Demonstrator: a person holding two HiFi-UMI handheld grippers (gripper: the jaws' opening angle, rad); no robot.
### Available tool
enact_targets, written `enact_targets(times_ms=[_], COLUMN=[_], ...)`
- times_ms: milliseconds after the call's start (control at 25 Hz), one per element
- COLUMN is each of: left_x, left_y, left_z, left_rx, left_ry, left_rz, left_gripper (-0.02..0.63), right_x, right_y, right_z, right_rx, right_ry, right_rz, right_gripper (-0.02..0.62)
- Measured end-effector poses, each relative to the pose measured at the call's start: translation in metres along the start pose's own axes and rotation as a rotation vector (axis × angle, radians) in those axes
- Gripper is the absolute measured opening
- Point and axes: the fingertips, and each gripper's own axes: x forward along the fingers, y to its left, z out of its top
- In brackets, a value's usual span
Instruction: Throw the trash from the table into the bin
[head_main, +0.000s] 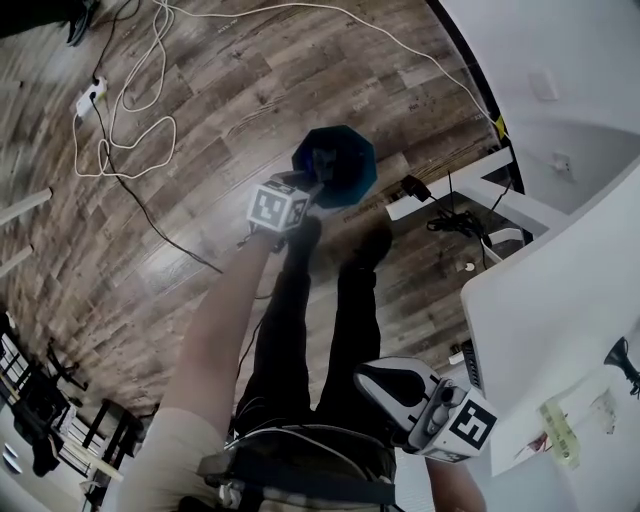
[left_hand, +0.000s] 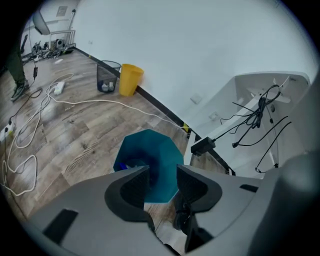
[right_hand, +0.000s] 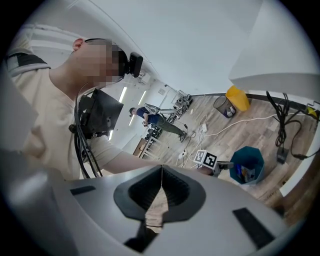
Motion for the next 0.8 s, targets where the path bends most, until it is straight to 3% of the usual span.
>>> enact_targets(times_ms=[360,640,720,800], left_x=[-0.055,-0.135,-0.166,-0.199], left_y=[0.014,-0.041,-0.055,-0.063], left_z=[0.014,0.053,0.061,0.076], left_rx=[0.013,0.083,0.124,0.132], left_ry=[-0.009,-0.064,-0.091,-0.161], left_rz=[-0.019,-0.163,-0.173,-0.150], left_gripper=[0.147,0.147,0.131,0.062], right_x=[0.016,0.024,0.025,0.023], right_y=[0.030,0.091,0.115,0.139], right_z=[0.035,0.081,0.086,0.088], right_rx=[-0.034,-0.133,-0.147,-0.165], right_ry=[-0.086,-0.162,-0.183,-0.185], right_rz=[0.016,0.031,0.043,0.055], right_gripper=[0.014,0.014,0.014,0.014])
